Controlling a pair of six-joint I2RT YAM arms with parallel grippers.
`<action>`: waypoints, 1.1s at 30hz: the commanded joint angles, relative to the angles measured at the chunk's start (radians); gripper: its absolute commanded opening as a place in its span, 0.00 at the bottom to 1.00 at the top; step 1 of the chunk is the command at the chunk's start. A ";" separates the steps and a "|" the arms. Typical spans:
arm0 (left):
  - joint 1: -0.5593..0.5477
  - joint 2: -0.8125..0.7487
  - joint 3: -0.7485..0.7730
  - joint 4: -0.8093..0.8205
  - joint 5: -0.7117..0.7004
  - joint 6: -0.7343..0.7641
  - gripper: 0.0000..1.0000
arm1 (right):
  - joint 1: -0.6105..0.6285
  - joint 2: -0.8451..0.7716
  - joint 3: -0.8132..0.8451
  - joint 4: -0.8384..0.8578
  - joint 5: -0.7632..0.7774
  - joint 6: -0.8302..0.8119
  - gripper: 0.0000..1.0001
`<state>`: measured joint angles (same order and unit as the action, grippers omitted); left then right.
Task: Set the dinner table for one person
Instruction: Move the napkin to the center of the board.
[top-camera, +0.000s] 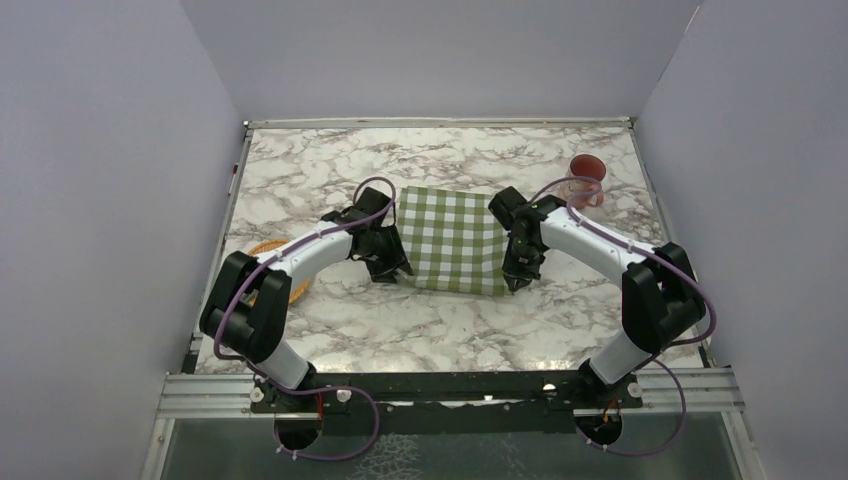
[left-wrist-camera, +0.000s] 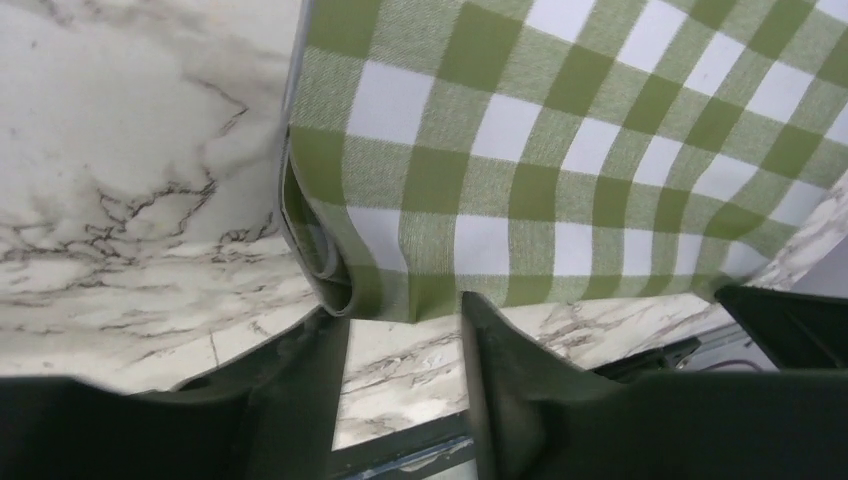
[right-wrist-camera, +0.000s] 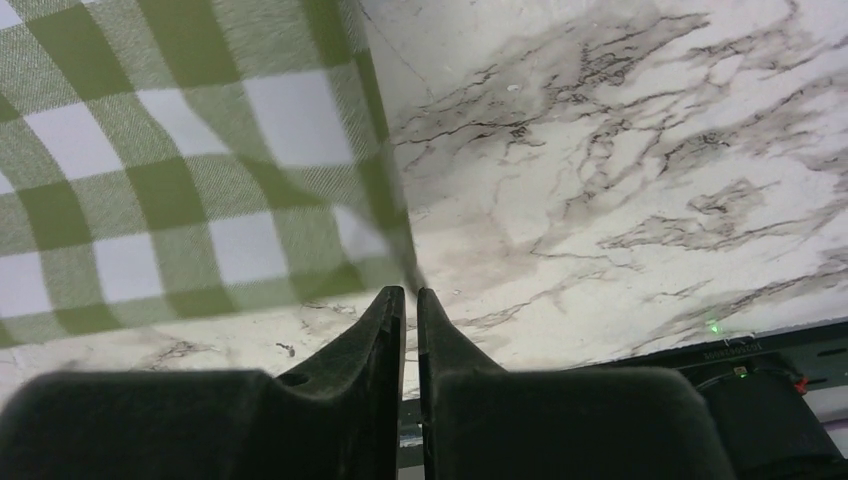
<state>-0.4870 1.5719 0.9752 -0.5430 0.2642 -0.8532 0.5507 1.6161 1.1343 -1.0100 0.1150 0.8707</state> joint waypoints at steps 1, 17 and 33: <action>-0.021 -0.015 -0.007 -0.067 0.003 -0.030 0.58 | 0.002 -0.002 0.031 -0.068 0.047 -0.027 0.16; -0.047 -0.096 0.246 -0.131 -0.096 -0.068 0.67 | 0.003 0.013 0.154 -0.061 0.091 -0.044 0.07; -0.050 0.269 0.383 0.223 -0.093 0.158 0.13 | 0.003 0.124 0.186 0.033 0.041 -0.036 0.01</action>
<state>-0.5323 1.7592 1.2633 -0.4332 0.1780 -0.7792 0.5507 1.7172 1.2892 -1.0111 0.1856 0.8299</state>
